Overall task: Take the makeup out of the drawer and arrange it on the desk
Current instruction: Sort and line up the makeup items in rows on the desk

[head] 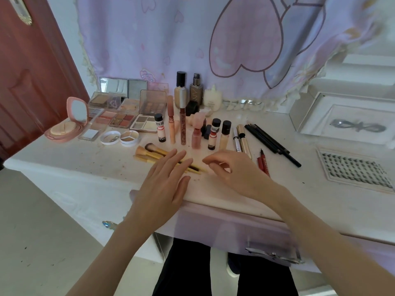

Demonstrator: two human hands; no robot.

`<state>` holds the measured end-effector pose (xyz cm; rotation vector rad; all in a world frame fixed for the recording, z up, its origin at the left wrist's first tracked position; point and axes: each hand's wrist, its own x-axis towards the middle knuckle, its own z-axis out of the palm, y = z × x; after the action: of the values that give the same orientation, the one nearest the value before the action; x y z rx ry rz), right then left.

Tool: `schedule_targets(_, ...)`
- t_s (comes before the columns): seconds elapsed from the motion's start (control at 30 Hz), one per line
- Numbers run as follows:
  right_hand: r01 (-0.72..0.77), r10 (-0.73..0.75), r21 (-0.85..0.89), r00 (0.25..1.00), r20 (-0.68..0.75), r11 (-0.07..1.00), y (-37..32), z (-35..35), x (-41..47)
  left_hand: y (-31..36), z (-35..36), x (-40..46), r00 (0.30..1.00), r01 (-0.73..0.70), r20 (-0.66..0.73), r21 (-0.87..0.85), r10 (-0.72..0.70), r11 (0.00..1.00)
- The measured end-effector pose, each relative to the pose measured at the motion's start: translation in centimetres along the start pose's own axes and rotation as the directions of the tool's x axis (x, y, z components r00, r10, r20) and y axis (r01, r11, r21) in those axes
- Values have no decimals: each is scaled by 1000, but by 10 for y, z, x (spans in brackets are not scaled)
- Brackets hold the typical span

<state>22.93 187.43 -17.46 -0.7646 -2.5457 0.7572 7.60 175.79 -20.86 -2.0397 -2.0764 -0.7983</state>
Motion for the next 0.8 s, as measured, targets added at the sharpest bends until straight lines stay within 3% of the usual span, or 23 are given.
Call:
schedule_targets(0.23, -216, 215, 17, 951, -222, 976, 45, -52, -43, 58, 29, 23, 986, -162, 18, -168, 168, 972)
schedule_targets(0.37, -376, 324, -105, 886, -333, 921, 87, -77, -38, 91, 49, 45, 965, -231, 80, -201, 251, 952)
schedule_targets(0.5, -460, 400, -195, 873, -279, 866, 117, -90, -6, 115, 73, 66, 943, -260, 178, -132, 280, 957)
schedule_targets(0.67, -448, 451, -387, 888, -87, 806, 128, -85, 34, 122, 91, 76, 942, -214, 258, -27, 214, 976)
schedule_targets(0.8, -452, 482, -473, 874, -65, 756, 135, -85, 47, 123, 94, 83, 918, -242, 327, 18, 223, 970)
